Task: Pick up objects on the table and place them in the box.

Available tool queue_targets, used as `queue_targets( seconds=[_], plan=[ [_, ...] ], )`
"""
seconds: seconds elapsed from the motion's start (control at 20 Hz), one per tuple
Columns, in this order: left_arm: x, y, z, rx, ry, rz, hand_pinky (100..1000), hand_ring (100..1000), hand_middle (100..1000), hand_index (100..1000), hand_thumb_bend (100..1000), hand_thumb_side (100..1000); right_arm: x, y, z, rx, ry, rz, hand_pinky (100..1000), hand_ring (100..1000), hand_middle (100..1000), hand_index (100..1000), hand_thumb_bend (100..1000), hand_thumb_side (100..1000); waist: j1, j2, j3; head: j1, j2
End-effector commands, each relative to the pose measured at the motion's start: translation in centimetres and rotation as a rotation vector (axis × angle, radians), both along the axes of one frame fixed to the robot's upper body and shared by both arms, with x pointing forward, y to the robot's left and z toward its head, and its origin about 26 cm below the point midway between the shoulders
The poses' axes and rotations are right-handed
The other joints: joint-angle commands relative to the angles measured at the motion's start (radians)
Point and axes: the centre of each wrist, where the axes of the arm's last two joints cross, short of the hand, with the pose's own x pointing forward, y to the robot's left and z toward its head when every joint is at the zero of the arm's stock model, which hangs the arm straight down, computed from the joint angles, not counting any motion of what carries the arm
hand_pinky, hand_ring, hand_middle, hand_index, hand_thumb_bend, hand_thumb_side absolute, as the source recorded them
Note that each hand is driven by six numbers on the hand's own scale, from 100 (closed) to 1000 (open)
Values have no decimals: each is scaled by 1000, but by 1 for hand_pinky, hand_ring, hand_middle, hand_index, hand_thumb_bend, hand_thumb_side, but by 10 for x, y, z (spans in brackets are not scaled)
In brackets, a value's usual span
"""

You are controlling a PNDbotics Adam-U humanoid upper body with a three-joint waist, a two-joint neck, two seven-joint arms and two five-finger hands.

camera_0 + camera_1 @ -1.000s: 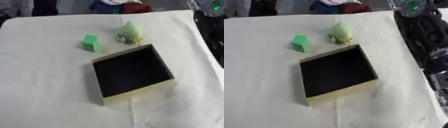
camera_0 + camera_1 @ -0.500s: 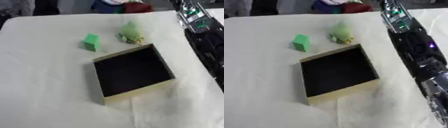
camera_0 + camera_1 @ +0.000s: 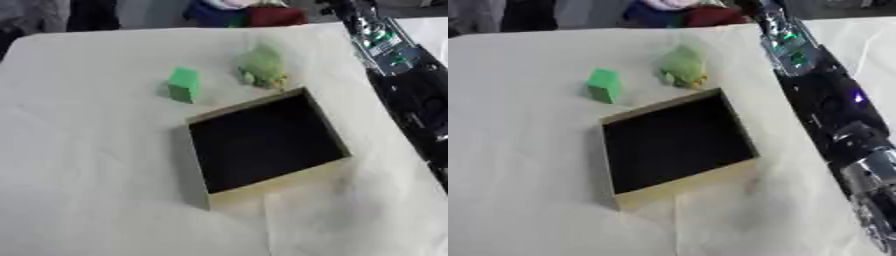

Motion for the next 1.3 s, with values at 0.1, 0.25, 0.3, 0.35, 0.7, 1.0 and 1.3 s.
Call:
queue_targets(
  seconds=[0.1,0.25,0.3,0.35,0.7,1.0,1.3],
  plan=[
    [-4,2,10,4,-39,1,811,776,822,988,240,1000,-1,2,16,-161,-32,30,886,931,903,1000,379,1000,0,-27,3,-1,6],
    [-4,1,10,2,-39,-1,811,776,822,988,240,1000,-1,5,19,-285,-60,41,888,936,909,1000,415,1000,-1,-27,3,-1,6],
    [-4,1,10,1,-40,-1,811,776,822,988,240,1000,-1,6,20,-320,-70,45,889,938,912,1000,428,1000,-1,-27,3,-1,6],
    [-4,1,10,1,-40,-2,811,776,822,988,239,1000,-1,8,21,-363,-85,51,890,941,914,1000,443,1000,-1,-27,3,-1,6],
    [-4,0,11,-3,-43,-8,810,776,821,988,239,1000,-1,25,23,-674,-163,135,902,960,930,1000,550,1000,-2,-25,9,-6,5],
    [-4,-1,12,-8,-48,-14,810,776,821,988,238,1000,0,34,22,-799,-159,227,901,954,907,1000,602,913,-4,-23,14,-10,2],
    [-4,-2,12,-14,-49,-17,809,775,819,987,234,1000,1,33,24,-865,-84,251,908,954,908,1000,492,653,-6,-22,14,-12,3]
  ],
)
